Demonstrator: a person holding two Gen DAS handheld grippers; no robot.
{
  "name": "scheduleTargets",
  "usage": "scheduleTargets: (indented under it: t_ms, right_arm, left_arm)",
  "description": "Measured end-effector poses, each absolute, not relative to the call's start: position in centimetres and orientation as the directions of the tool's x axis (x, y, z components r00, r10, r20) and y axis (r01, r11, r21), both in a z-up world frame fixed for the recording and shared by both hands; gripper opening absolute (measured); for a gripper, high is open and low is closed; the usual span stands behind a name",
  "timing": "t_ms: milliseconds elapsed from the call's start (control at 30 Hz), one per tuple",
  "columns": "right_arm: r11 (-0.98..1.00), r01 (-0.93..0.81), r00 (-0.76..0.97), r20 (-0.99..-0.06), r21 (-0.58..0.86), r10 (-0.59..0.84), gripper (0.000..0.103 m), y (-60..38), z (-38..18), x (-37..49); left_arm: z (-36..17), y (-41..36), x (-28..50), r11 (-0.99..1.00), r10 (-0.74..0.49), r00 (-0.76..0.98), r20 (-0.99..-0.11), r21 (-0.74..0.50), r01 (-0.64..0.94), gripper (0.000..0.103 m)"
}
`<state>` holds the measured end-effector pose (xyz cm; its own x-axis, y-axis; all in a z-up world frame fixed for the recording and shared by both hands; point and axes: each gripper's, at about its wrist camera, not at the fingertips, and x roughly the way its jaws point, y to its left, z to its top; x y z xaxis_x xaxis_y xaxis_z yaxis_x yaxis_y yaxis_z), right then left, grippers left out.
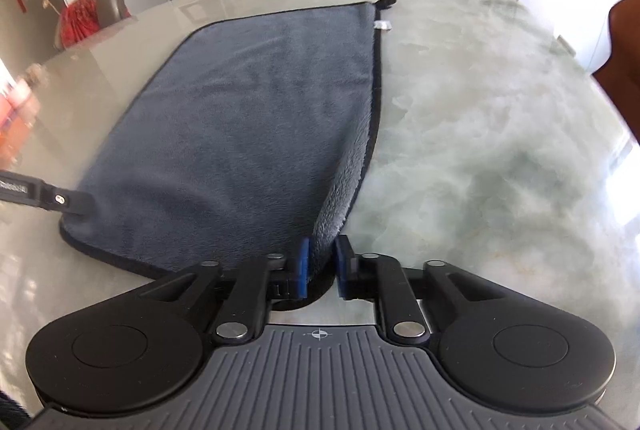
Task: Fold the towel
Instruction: 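Move both grippers to the towel's hem corners, then grasp the hem with the left gripper while the right gripper grasps the hem corner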
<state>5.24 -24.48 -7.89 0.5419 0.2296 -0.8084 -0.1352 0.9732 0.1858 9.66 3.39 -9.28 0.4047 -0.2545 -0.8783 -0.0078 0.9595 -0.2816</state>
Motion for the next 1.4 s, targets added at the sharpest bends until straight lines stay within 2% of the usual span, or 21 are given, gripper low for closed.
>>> scheduleTargets:
  t_ms: [267,567,733,967,1300,1400]
  right_arm:
    - [0.938,-0.060,0.567,-0.762,0.341,0.313,0.009,-26.3,-6.6,6.0]
    - [0.882,-0.055,0.644,-0.659,0.468,0.390,0.009,-28.2,-3.6,11.1]
    - [0.893,-0.084,0.662,-0.646,0.442,0.381,0.009,-27.9,-3.1,16.3]
    - [0.913,-0.067,0.652,-0.675,0.402,0.346,0.010,-27.9,-4.3,24.1]
    - [0.939,-0.019,0.615,-0.737,0.343,0.282,0.010,-27.3,-7.4,31.4]
    - [0.946,0.008,0.619,-0.744,0.325,0.250,0.011,-27.5,-8.0,32.4]
  left_arm:
    - [-8.5,4.1,9.7,0.951,-0.267,0.432,-0.862,-0.308,-0.025,0.006]
    - [-5.2,4.8,13.4,0.952,-0.267,0.504,-0.822,-0.306,0.006,0.006]
    - [-3.5,4.4,18.3,0.968,-0.230,0.555,-0.800,-0.246,0.047,0.006]
    - [-4.5,3.3,25.3,0.981,-0.184,0.544,-0.819,-0.187,0.050,0.007]
    - [-6.5,3.5,32.2,0.979,-0.176,0.516,-0.838,-0.202,0.007,0.008]
    - [-7.2,3.2,33.6,0.983,-0.163,0.505,-0.847,-0.186,0.006,0.012]
